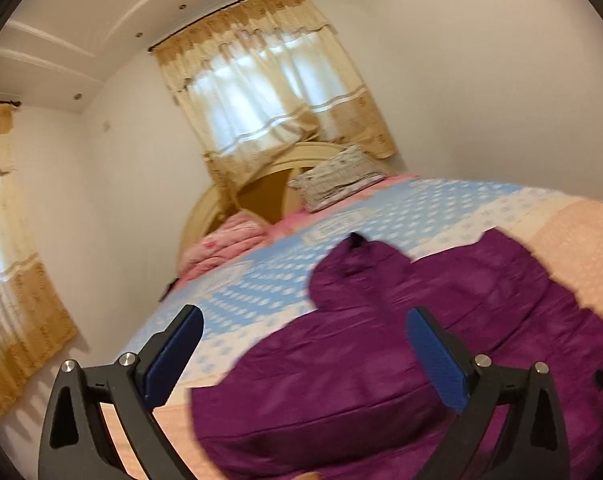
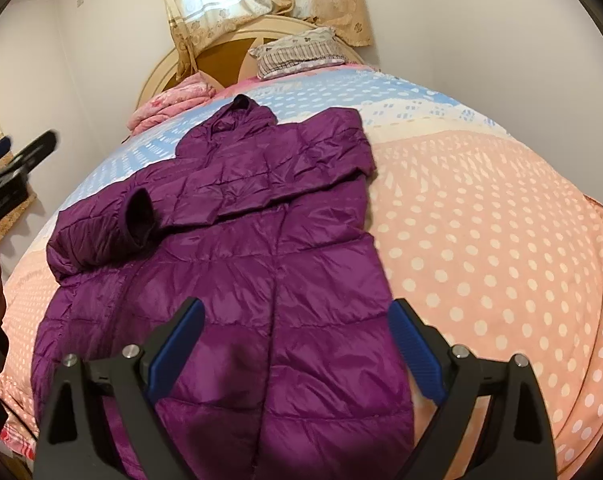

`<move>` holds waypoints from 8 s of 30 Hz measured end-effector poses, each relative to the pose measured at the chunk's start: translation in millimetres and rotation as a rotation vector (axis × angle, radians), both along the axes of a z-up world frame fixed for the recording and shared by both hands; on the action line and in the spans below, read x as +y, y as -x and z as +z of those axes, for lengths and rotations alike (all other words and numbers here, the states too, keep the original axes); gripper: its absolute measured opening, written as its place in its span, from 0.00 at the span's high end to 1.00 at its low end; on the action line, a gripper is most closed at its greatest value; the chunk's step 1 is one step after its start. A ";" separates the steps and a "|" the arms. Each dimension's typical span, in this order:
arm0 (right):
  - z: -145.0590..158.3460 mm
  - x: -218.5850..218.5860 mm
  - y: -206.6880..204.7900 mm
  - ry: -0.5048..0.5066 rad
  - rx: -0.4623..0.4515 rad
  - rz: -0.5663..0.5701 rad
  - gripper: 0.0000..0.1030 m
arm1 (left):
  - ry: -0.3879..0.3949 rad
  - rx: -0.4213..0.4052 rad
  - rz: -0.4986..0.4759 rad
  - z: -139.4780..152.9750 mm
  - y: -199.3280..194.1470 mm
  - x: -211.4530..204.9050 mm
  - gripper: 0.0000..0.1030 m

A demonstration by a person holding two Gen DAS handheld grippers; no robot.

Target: Fold large clothes

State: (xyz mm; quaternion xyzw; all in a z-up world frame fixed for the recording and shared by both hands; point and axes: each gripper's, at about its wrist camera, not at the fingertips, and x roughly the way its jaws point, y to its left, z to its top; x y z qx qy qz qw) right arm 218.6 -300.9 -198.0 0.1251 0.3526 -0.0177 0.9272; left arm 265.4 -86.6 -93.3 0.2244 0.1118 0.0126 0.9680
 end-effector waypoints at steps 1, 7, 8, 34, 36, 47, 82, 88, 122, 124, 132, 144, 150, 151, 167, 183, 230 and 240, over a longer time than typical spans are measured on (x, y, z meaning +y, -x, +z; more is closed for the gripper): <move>4.5 3.5 -2.4 0.006 -0.002 0.010 0.06 | -0.002 0.001 0.016 -0.4 0.4 10.5 0.01; 33.3 33.3 -25.7 0.001 -0.025 0.119 0.00 | 0.079 0.102 0.200 -17.5 -17.9 100.2 0.01; 36.9 39.4 -31.7 -0.005 -0.026 0.139 0.00 | 0.112 0.136 0.240 -23.7 -21.5 116.5 0.01; 48.9 66.6 -106.4 -0.043 -0.034 0.269 0.93 | 0.392 0.398 0.395 -109.2 -33.9 223.2 0.01; 49.4 49.4 -100.9 -0.045 -0.039 0.229 0.93 | 0.391 0.398 0.385 -108.1 -35.2 220.2 0.01; -1.6 11.4 -87.7 -0.040 0.070 0.128 0.93 | 0.361 0.387 0.354 -93.8 -44.7 201.2 0.01; 24.6 21.9 -129.1 0.081 -0.003 0.062 0.55 | 0.521 0.431 0.197 -72.5 -164.6 143.7 0.01; -18.9 15.6 -155.3 0.079 0.069 0.070 0.58 | 0.460 0.545 0.229 -123.7 -193.0 117.8 0.01; -38.8 19.4 -160.8 0.125 0.097 0.057 0.58 | 0.469 0.611 0.244 -145.5 -204.7 119.0 0.01; -38.6 19.2 -160.5 0.122 0.096 0.057 0.58 | 0.469 0.614 0.243 -145.6 -205.1 118.9 0.01; -17.1 10.3 -148.4 0.072 0.046 0.070 0.58 | 0.523 0.535 0.196 -105.0 -180.3 129.9 0.01; 3.3 -64.6 -230.1 0.117 0.063 -0.102 0.53 | 0.504 0.555 0.324 -115.4 -265.6 154.9 0.01; -36.4 -87.8 -236.5 0.049 0.127 -0.120 0.53 | 0.425 0.625 0.295 -145.1 -275.5 125.5 0.01; -37.3 -88.9 -234.8 0.050 0.120 -0.122 0.53 | 0.417 0.621 0.291 -145.2 -275.9 123.3 0.01; -14.6 -70.9 -239.3 0.110 0.153 -0.009 0.30 | 0.420 0.558 0.212 -92.6 -267.7 126.1 0.01; 22.7 -60.1 -449.5 0.029 0.086 0.114 0.29 | 0.512 0.639 0.120 -83.2 -471.8 96.4 0.01; 21.7 -63.3 -272.8 0.275 -0.082 0.477 0.80 | 0.176 0.462 -0.309 -86.7 -267.8 75.8 0.66; 53.9 -52.4 -253.4 0.180 -0.047 0.372 0.54 | 0.420 0.373 -0.162 -52.3 -255.4 103.8 0.18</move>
